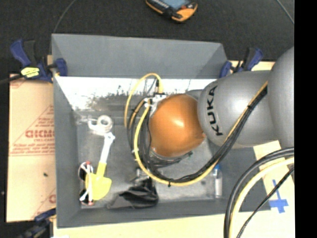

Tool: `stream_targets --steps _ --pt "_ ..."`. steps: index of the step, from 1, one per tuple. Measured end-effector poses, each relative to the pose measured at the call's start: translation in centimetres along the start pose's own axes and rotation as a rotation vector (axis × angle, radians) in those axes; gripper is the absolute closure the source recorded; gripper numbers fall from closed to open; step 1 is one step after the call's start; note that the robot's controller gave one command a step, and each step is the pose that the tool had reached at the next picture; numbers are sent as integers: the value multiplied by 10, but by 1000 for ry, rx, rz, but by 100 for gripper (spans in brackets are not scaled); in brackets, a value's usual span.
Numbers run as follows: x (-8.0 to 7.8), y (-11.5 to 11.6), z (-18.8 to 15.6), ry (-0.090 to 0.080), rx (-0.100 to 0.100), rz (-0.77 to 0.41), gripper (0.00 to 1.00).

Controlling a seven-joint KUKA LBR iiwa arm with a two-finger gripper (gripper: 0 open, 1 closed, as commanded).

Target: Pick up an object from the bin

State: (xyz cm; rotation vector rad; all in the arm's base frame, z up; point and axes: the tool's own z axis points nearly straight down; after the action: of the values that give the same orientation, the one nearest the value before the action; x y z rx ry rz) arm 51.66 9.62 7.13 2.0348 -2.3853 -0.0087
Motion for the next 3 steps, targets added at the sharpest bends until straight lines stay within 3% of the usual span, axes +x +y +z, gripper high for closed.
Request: stream_targets --steps 2,3 --pt "0 2 -14 0 -6 1 100" --pt "0 3 -36 0 -8 1 100"
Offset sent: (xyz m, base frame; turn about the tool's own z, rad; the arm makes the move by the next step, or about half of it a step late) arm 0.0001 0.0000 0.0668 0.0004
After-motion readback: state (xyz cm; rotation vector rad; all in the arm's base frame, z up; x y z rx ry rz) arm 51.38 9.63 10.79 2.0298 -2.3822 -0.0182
